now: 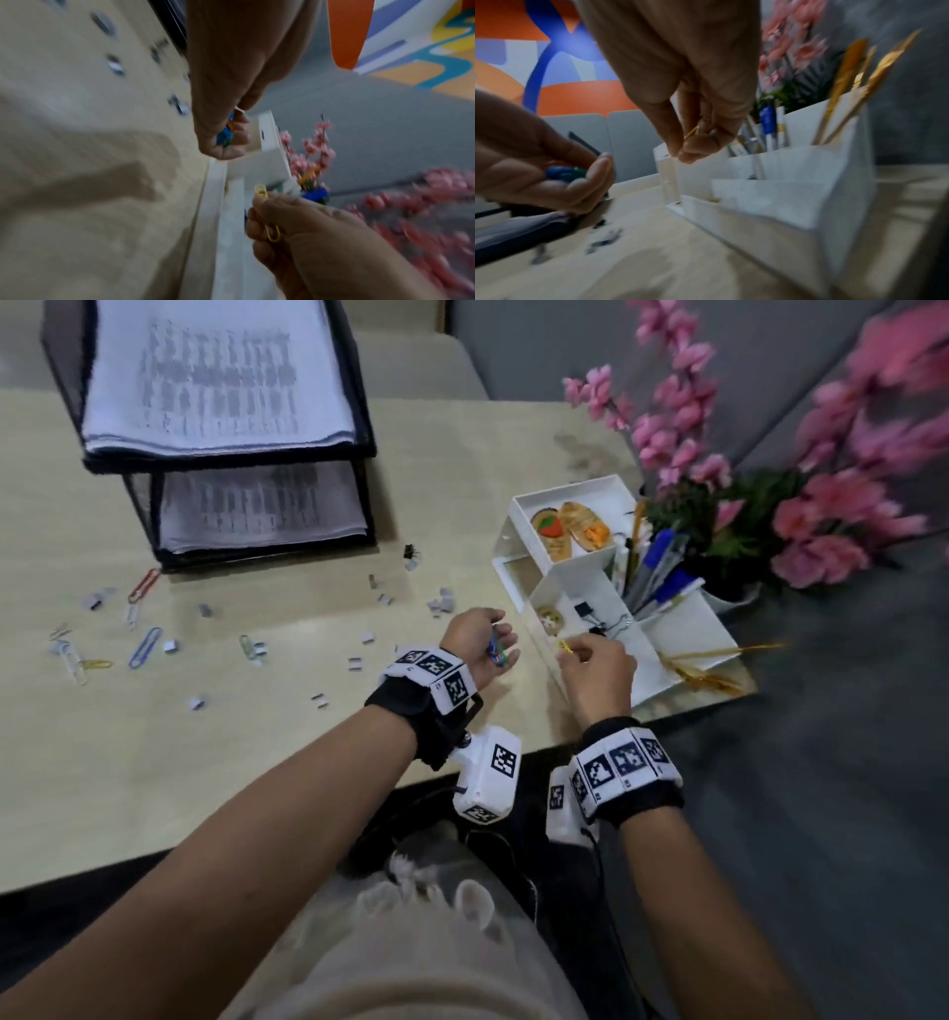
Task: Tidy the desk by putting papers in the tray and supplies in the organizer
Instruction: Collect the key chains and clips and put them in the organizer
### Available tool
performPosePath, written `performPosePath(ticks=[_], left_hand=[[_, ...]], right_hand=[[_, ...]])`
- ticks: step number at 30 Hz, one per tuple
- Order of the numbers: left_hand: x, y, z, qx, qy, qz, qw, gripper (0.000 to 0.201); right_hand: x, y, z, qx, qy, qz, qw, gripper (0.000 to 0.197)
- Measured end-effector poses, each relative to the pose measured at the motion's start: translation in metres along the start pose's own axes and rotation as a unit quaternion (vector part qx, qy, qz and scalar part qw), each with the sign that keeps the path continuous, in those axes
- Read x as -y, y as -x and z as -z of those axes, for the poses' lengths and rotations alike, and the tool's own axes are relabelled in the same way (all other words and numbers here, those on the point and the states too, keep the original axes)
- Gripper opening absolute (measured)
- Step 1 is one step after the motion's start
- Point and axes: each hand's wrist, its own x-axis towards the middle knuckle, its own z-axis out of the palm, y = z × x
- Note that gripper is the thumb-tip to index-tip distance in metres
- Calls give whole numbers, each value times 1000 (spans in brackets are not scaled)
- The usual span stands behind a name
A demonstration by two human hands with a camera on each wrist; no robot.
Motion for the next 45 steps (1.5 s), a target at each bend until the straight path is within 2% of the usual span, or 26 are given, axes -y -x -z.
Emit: performPosePath(ticks=[5, 8, 12, 18, 22, 24, 27, 32, 37, 41, 45], left_hand=[[45, -21, -78, 20, -91, -12, 996, 33], [63, -33, -91, 10, -141, -6, 990, 39], [72, -45, -99, 4, -139, 7, 990, 38], [60, -29, -90, 23, -202, -24, 979, 32], [46, -18, -66, 5, -203, -29, 979, 26], [32, -10, -47, -9, -178, -42, 983, 28], [10, 8, -6, -25, -108, -62, 992, 23], [-26, 48, 95, -96, 12, -104, 990, 22], [-55, 91, 213, -199, 117, -137, 963, 23], [-70, 116, 290, -252, 167, -152, 941, 24], [-83, 129, 343, -282, 191, -151, 928, 24]], right_hand=[[-36, -13, 38, 19, 91, -13, 996, 28], [-41, -17, 43, 58, 125, -14, 990, 27], [-50, -25, 43, 94, 180, 0, 979, 29], [-60, -31, 43, 99, 158, 15, 982, 29], [-60, -27, 35, 44, 135, 38, 989, 26], [-48, -22, 28, 21, 119, 68, 990, 23], [-18, -14, 8, 34, 90, 142, 985, 22], [57, 7, -53, 148, 64, 232, 959, 19], [140, 47, -132, 243, 55, 309, 918, 20], [184, 71, -194, 240, 107, 288, 921, 21], [195, 81, -232, 208, 212, 240, 924, 25]])
